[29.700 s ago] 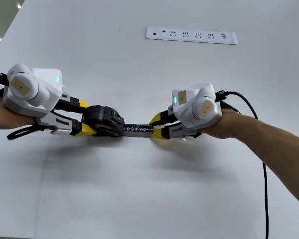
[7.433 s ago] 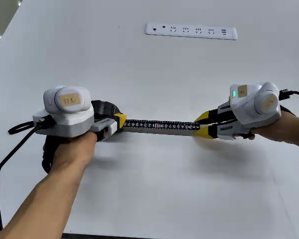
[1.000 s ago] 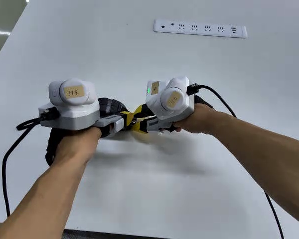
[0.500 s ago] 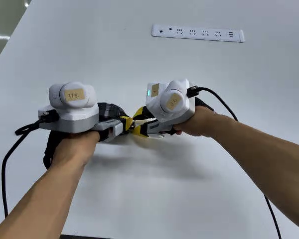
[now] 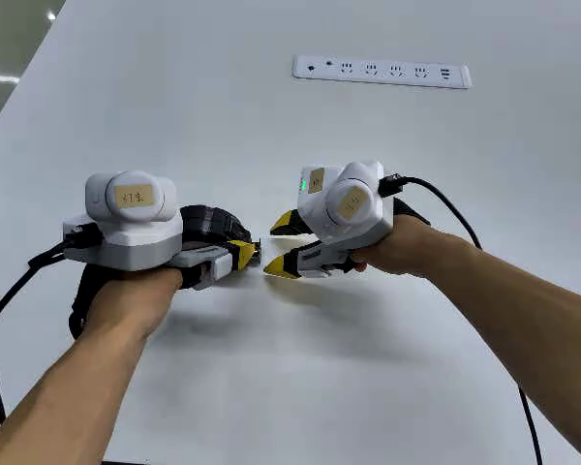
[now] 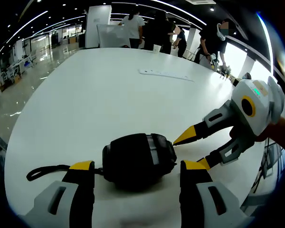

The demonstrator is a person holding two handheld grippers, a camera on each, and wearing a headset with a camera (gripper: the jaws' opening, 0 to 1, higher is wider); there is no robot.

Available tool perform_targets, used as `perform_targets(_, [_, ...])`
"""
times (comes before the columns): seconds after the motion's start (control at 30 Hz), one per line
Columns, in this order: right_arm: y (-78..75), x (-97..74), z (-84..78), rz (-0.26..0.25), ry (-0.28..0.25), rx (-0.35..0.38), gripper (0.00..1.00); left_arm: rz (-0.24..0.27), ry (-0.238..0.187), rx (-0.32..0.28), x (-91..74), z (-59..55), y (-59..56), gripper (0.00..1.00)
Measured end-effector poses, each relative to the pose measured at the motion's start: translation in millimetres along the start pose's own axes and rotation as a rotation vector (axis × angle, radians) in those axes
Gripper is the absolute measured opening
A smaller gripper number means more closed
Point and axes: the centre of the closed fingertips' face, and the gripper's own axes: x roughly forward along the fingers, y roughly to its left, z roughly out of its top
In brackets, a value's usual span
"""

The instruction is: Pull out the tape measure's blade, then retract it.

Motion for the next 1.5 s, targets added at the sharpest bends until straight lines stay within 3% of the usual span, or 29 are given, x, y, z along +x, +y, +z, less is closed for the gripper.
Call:
perform_targets(0.77, [-8.0,-43.5,-28.8,-0.109,-0.011,0.102,0.42,-0.061,0.011,0.087,-8.8,-14.7,1.6,0.76])
perform_targets(1.5, [-0.3,-85.1,-56.7,-0.221,-0.046,0.223,0.54,-0.126,-0.008,0.172,-15.0,-22.1,1.6,0.82])
